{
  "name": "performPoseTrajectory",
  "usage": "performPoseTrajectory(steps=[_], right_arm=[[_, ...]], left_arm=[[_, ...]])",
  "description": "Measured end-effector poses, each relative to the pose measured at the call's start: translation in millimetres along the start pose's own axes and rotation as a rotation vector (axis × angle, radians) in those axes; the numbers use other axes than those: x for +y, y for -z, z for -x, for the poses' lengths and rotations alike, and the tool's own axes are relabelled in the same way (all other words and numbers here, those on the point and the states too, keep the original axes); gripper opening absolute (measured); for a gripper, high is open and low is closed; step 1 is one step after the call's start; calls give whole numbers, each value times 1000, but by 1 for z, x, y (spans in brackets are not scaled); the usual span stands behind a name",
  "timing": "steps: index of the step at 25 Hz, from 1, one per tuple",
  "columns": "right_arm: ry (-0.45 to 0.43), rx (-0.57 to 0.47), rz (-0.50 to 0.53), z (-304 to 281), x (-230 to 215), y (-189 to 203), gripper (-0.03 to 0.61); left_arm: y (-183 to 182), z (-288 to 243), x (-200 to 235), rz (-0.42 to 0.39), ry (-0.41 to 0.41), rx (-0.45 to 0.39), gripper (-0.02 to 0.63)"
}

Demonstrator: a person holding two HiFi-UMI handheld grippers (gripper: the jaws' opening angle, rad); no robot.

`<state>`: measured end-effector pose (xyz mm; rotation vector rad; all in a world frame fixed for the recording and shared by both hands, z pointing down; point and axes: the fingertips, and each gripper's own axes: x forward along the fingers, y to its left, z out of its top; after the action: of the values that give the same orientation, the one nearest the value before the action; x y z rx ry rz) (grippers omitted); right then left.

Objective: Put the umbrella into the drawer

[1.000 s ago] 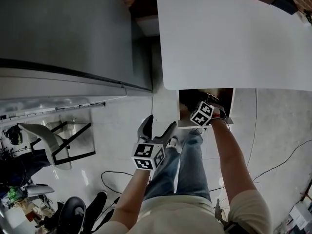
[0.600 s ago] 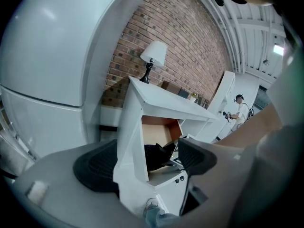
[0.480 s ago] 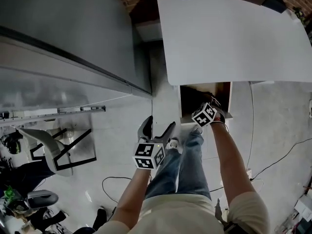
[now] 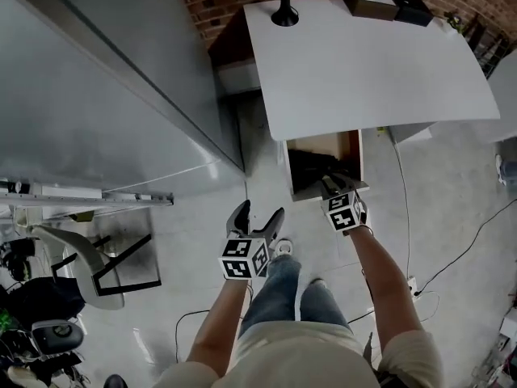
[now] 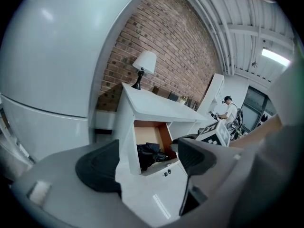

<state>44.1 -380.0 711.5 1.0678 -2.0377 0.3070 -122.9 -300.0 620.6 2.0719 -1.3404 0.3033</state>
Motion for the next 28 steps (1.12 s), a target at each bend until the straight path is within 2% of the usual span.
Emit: performPoseTrajectory(steps=[3,6,9,15,23,28], right_arm=[[5,-87,-135,43,10,-3,63],[-14,-173,-198,92,29,-8,40],[-40,-242,-171,142,55,-8,5],[-76,-354,-113,231,99,2,3],[-97,-510,-64,350,137,32,3],[-113,-549,-63,412,159,64,3]], left_arm=[[4,19,-18,2,2,-16,352],[11,39,-38,-6,-5,-26,297],[21,64,-61,-16,-29,-47,223],[51,117,-114,-17,-51,-106,139],[90,195,-194,-55,-79,-218,47],[121,237,-237,-76,-100,-245,15]])
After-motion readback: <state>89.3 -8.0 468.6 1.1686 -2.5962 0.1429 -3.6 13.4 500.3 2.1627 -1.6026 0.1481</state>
